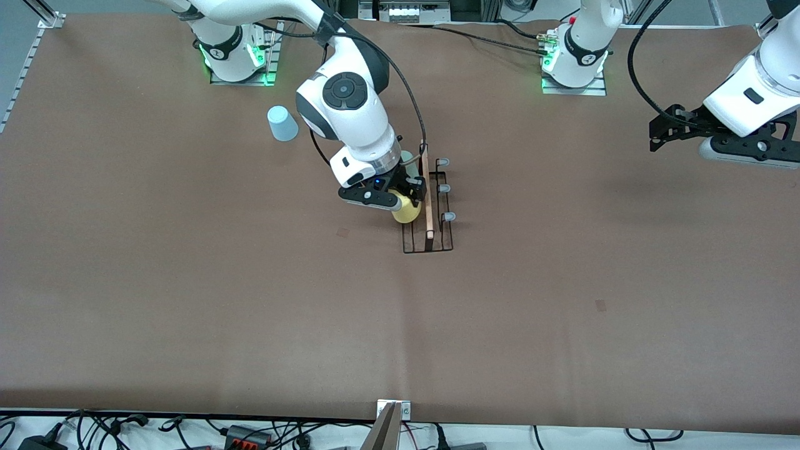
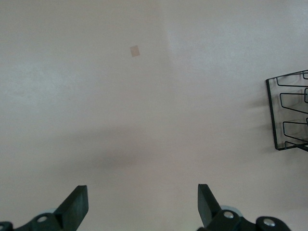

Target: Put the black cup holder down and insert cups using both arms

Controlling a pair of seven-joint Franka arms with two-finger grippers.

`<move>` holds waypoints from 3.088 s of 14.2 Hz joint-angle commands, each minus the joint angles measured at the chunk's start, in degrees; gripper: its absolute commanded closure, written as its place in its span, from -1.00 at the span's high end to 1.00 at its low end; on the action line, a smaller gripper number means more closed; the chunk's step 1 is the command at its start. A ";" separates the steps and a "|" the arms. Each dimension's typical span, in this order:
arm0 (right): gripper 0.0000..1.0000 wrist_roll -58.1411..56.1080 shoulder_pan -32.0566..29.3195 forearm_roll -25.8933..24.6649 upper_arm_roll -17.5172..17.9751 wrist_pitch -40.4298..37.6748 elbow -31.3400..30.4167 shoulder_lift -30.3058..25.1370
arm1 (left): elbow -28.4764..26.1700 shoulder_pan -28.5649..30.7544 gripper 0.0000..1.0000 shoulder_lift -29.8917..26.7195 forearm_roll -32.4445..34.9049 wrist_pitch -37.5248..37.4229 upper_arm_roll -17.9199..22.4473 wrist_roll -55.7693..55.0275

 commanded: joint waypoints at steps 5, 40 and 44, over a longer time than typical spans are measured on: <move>1.00 0.10 1.34 -1.09 -2.00 1.17 1.23 2.63 | 1.99 -0.05 1.00 0.88 0.24 -1.14 -0.31 -0.80; 1.00 -61.36 -34.79 8.92 -15.63 -49.03 7.47 -28.40 | 3.83 -0.31 1.00 2.29 1.12 -0.87 -0.49 0.08; 1.00 -60.20 -35.75 10.60 -15.63 -49.90 7.73 -28.48 | 3.83 -0.14 1.00 2.29 0.95 -0.87 -0.49 0.08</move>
